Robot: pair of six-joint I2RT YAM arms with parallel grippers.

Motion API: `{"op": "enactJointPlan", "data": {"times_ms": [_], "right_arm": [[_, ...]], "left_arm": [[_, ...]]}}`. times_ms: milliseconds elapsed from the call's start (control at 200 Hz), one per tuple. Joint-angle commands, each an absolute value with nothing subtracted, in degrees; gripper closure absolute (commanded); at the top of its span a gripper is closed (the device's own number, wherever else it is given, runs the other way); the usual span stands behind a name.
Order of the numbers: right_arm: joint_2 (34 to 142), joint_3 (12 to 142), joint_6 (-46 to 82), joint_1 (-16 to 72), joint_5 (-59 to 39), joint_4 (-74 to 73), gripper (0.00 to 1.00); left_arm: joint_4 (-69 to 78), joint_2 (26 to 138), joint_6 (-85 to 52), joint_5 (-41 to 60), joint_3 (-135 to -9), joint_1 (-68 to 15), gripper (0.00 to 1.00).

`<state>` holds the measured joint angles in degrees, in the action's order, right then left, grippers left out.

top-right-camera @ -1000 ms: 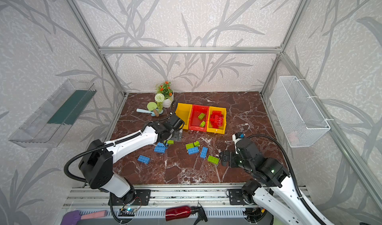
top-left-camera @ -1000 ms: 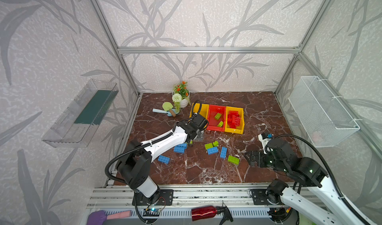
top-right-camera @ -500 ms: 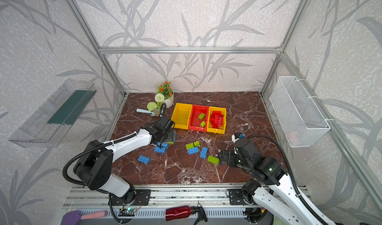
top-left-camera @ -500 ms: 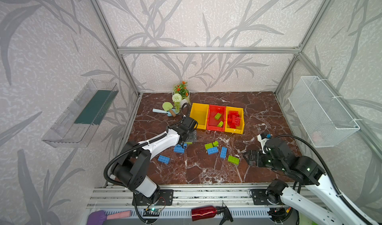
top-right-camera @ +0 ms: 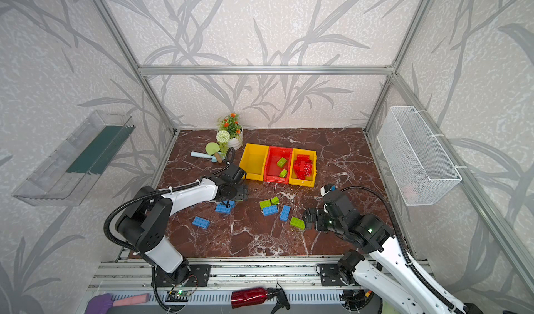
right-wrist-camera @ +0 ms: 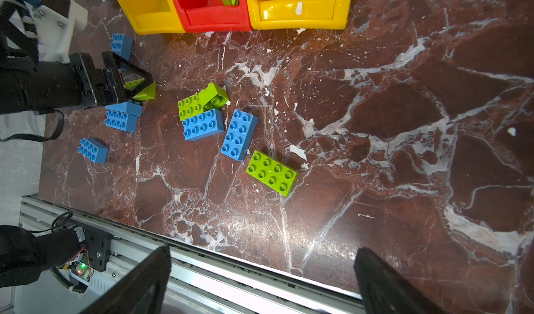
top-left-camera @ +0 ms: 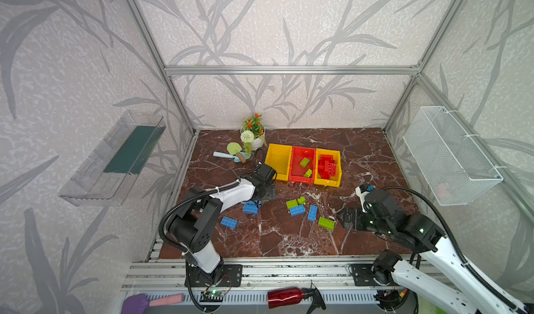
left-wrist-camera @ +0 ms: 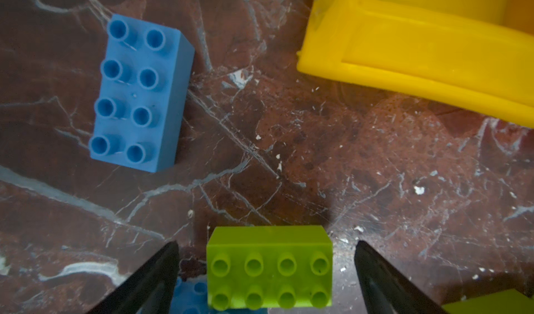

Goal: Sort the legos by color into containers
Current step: 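Lower the left gripper onto the lime-green brick and close it, then carry the lime-green brick with the left gripper into the red bin and release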

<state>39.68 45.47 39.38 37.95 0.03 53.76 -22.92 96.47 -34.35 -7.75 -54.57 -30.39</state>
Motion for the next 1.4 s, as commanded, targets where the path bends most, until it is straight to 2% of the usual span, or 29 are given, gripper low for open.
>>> {"op": "enactJointPlan", "data": {"times_ms": [0,125,170,280,370,470,655,815,1399], "right_arm": [[39.81,44.44,38.45,38.33,0.27,51.86,0.01],[39.9,44.38,37.93,38.34,0.5,51.65,0.01],[39.9,44.38,37.72,38.34,0.72,51.69,0.01],[39.82,44.38,37.4,38.34,1.11,51.25,0.01],[39.9,44.24,37.18,38.32,1.04,50.49,0.01],[40.23,44.08,36.92,38.34,0.83,49.6,0.01],[40.14,43.28,36.91,38.36,0.44,48.32,0.01],[38.6,42.41,36.92,38.32,0.85,48.64,0.01],[35.15,42.09,36.91,38.09,3.73,52.34,0.01]], "left_arm": [[-22.12,98.25,-35.09,-7.28,-53.57,-29.8,0.13],[-22.26,99.59,-35.23,-6.49,-53.31,-29.72,0.3],[-22.65,99.87,-35.33,-6.35,-53.31,-29.73,0.33],[-24.02,99.54,-35.86,-6.24,-53.11,-29.78,0.5],[-25.68,98.3,-36.04,-6.44,-53.51,-29.87,0.58],[-28.86,96.47,-35.95,-8.03,-55.36,-30.57,0.63],[-35.16,94.31,-35.0,-10.84,-63.62,-33.15,0.65],[-39.06,97.24,-33.44,-12.12,-74.81,-36.14,0.65],[-50.99,131.54,-28.24,-12.31,-123.58,-39.47,0.65]]}}
